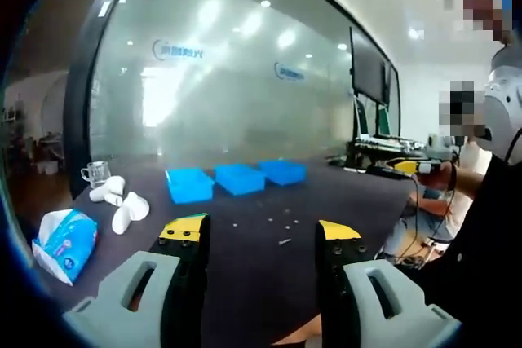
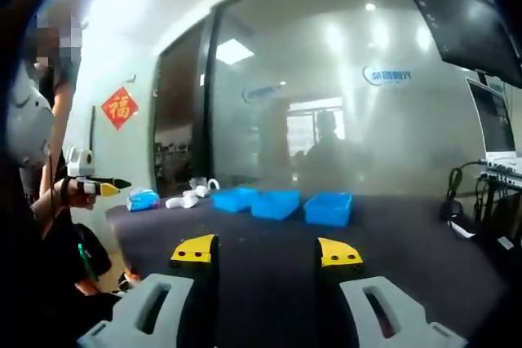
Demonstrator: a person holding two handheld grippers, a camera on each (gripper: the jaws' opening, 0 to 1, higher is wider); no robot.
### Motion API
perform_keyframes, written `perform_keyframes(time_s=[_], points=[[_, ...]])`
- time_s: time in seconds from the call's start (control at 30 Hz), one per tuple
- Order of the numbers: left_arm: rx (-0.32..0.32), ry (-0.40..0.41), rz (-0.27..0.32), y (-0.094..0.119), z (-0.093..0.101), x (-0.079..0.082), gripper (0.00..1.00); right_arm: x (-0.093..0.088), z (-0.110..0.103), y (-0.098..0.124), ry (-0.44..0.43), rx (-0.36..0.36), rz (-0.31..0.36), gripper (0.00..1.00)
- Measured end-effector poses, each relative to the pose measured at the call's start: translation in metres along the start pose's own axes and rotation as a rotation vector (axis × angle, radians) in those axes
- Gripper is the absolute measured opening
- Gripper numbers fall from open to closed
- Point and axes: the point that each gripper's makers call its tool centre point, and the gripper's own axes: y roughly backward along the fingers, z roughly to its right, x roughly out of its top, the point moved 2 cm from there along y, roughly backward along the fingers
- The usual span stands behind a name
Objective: Sort the screws, nuts, and washers into the corresponding bins
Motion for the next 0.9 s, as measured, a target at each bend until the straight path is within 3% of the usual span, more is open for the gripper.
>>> perform_keyframes(time_s=[0.4, 0.67, 0.9], points=[[-0.019, -0.019, -0.008, 0.007, 0.006, -0.002, 0.51, 0.003, -0.026, -0.029, 0.039, 0.224, -0.089, 0.42], [-0.035, -0.028, -0.023, 0.011, 0.01, -0.006, 0.51, 0.003, -0.047, -0.049, 0.142, 0.364, -0.177, 0.41], [-0.036, -0.022, -0.025, 0.013, 0.008, -0.007, 0.51, 0.0, -0.065, -0.06, 0.17, 0.468, -0.22, 0.41]])
